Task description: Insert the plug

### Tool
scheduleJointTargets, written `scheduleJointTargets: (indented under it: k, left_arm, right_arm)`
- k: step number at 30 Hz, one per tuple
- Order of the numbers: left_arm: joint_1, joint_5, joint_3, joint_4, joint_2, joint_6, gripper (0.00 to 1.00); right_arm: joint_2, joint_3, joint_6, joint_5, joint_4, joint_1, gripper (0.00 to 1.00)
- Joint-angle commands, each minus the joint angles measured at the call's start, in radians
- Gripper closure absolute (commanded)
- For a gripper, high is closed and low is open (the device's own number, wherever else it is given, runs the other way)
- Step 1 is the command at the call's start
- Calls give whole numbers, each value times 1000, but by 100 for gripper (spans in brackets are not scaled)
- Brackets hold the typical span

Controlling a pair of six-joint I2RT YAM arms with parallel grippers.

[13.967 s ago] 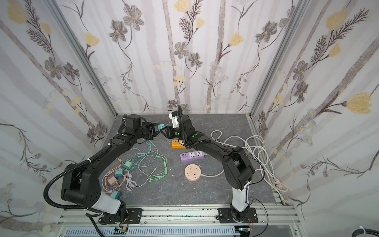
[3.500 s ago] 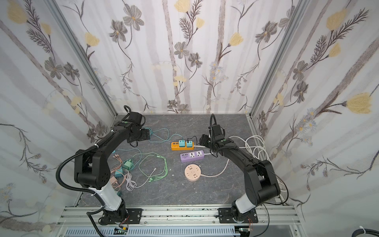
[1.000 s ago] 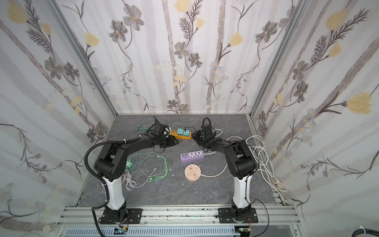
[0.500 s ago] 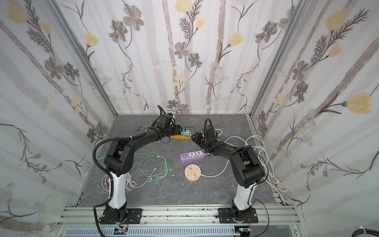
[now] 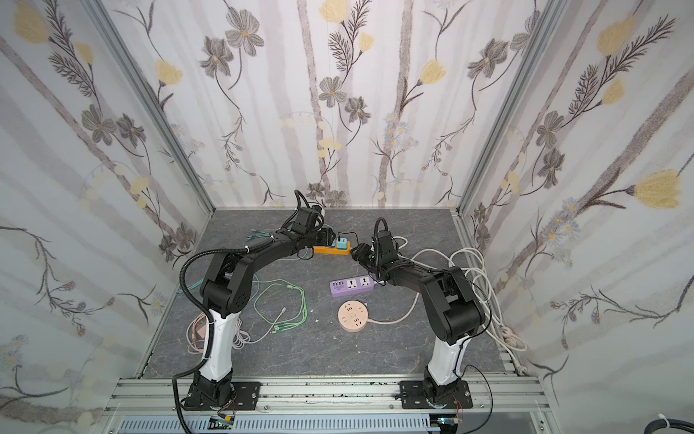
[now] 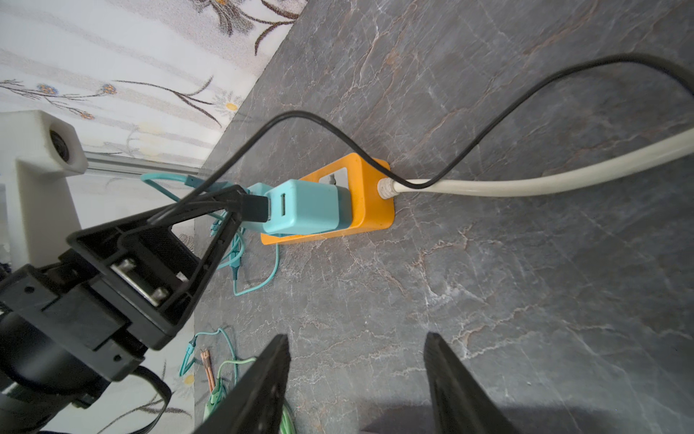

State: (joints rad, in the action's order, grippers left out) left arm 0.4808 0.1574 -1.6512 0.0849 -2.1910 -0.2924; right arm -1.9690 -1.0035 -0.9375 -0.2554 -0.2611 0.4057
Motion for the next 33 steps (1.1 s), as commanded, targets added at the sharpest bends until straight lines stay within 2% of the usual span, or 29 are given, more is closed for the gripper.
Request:
scheduleJointTargets:
  k: [1, 6, 16, 20, 26, 28, 31, 33]
  left_arm:
    - [0, -2, 18, -4, -5, 21, 51]
    - [1, 3, 80, -39, 6, 25, 54]
    - [7, -22, 113, -36, -9, 55, 54]
    - [8, -3, 132, -46, 47, 54, 46]
    - [7, 46, 175, -49, 150, 17, 24]
    - [7, 61, 191, -47, 175, -2, 20]
    - [8, 74, 248, -48, 208, -36, 17]
    - [7, 81, 292, -60, 234, -68, 15]
  right_arm:
    - [7, 3, 13, 1, -7, 2, 41]
    - [1, -1, 12, -2, -11, 2, 41]
    - [5, -7, 14, -7, -7, 0, 41]
    - [16, -4, 17, -20, 16, -1, 40]
    - [62, 25, 28, -14, 92, -11, 38]
    - [79, 23, 40, 18, 188, -14, 34]
    - [105, 28, 78, 64, 302, -14, 22]
    - [109, 24, 114, 79, 367, -15, 19]
